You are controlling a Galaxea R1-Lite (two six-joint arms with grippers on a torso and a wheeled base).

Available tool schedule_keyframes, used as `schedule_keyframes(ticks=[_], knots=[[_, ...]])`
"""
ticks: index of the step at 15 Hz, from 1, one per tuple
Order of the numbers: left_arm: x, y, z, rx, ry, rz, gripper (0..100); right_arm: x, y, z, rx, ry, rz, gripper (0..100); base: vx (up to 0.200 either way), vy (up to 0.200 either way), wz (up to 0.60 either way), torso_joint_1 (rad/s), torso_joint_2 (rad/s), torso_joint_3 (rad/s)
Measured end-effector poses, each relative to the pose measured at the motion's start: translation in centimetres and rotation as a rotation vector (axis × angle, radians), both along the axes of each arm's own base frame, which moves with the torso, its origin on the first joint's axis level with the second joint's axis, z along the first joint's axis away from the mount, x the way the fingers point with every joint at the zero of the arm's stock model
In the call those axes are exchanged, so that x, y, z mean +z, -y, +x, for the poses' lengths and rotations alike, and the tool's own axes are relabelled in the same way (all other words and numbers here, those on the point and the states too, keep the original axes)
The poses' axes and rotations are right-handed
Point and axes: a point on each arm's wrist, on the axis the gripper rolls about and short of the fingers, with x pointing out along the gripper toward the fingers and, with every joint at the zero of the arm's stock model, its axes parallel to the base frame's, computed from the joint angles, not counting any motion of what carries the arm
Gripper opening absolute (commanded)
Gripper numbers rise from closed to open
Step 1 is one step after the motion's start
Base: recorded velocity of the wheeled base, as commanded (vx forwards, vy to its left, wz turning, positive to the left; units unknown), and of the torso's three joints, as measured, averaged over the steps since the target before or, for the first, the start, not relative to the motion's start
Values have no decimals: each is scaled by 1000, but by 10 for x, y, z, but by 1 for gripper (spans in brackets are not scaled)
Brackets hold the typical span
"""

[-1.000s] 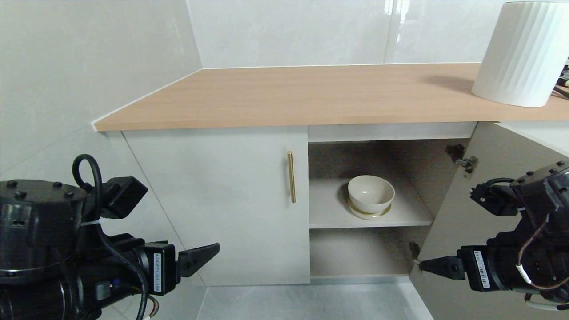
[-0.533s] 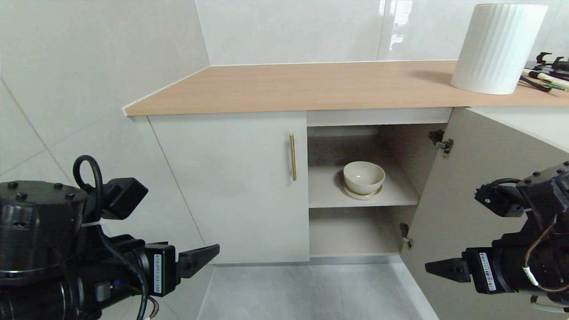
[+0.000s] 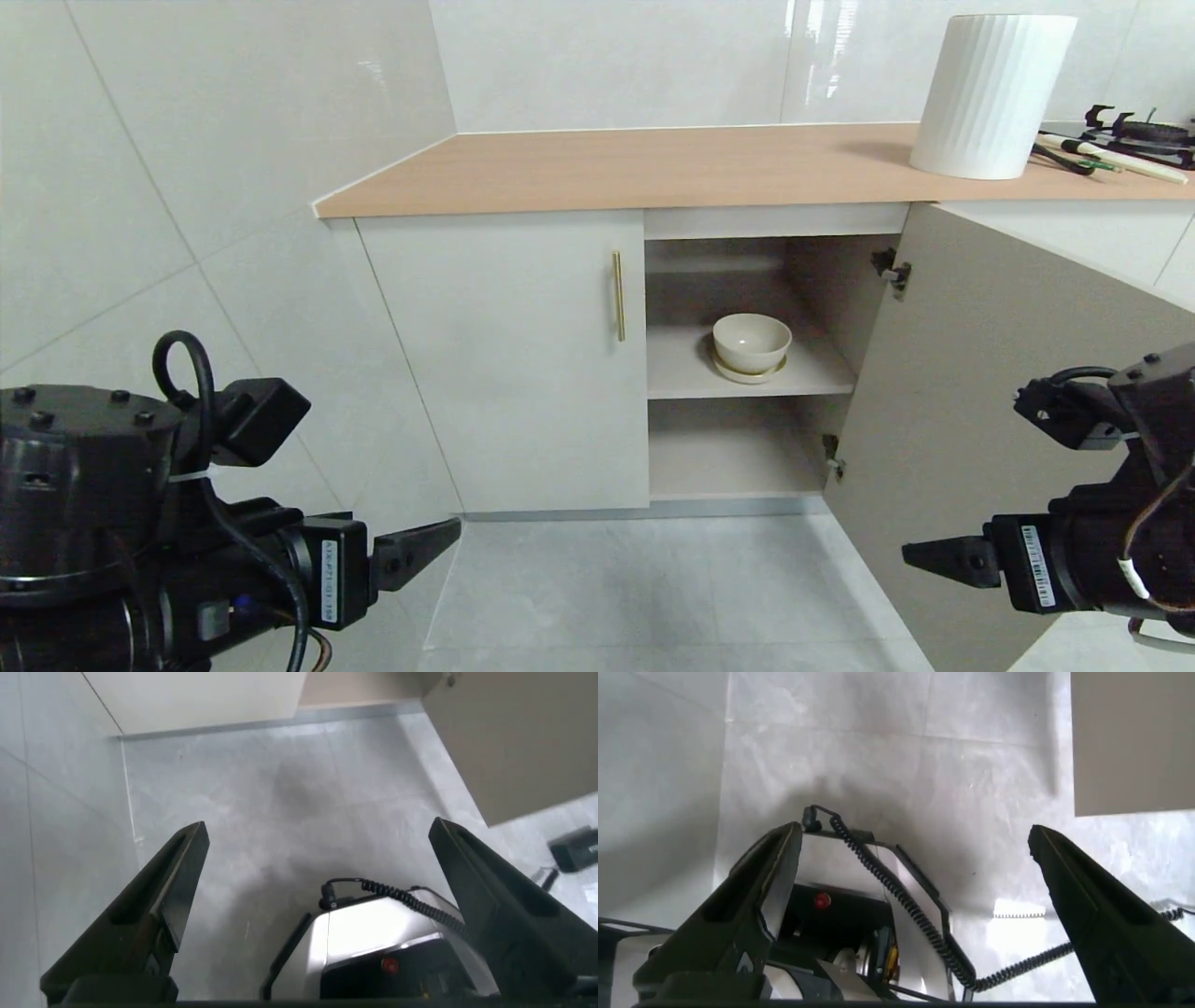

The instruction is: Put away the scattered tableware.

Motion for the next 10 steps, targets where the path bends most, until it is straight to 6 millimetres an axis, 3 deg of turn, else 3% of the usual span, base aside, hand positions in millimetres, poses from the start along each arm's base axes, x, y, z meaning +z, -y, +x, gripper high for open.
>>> schedule_keyframes(ticks=[5,8,10], knots=[[-1,0,0,3,-3,3,100,10,11,-9,1,7,-29,100,0,0,0,0,0,0],[-1,0,0,0,-3,6,100,23,24,-19,-37,-120,-98,100,0,-200,0,1,2,7],[-2,0,0,1,-5,6,100,35,29,-19,-61,-114,-92,100,0,-200,0,12,0,7]])
